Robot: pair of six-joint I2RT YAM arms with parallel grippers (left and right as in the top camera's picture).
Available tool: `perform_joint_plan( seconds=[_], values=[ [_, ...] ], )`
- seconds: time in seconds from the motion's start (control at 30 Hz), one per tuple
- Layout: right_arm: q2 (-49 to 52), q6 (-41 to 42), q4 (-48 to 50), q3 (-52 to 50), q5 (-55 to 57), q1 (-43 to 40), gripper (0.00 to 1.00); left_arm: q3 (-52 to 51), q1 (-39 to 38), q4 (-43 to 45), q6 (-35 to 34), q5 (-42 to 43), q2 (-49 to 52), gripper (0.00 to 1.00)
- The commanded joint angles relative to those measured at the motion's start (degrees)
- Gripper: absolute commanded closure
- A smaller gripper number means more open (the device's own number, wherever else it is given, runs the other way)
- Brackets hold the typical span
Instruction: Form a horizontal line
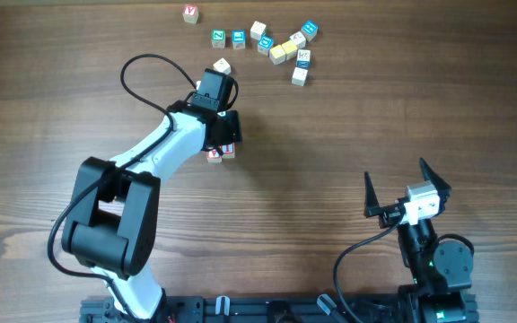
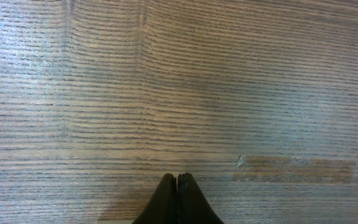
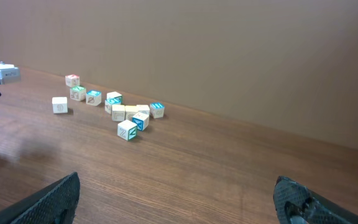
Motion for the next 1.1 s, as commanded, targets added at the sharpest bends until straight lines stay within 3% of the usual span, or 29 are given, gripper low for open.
perform_joint_plan(
  seconds=[0.0,0.87,1.07],
  values=[
    [-0.42,-0.09,0.15,-0.13,0.74,-0.35,0.00,-0.07,-0.31,-0.33,-0.55,0.15,0.70,0.96],
    [-0.42,-0.11,0.15,-0.13,0.74,-0.35,0.00,-0.07,-0.31,-2.84,-0.31,0.35,0.70,0.96],
    [-0.42,-0.13,0.15,-0.13,0.74,-0.35,0.00,0.13,-0.26,0.92,-0.13,0.31,0.63,0.96]
  ],
)
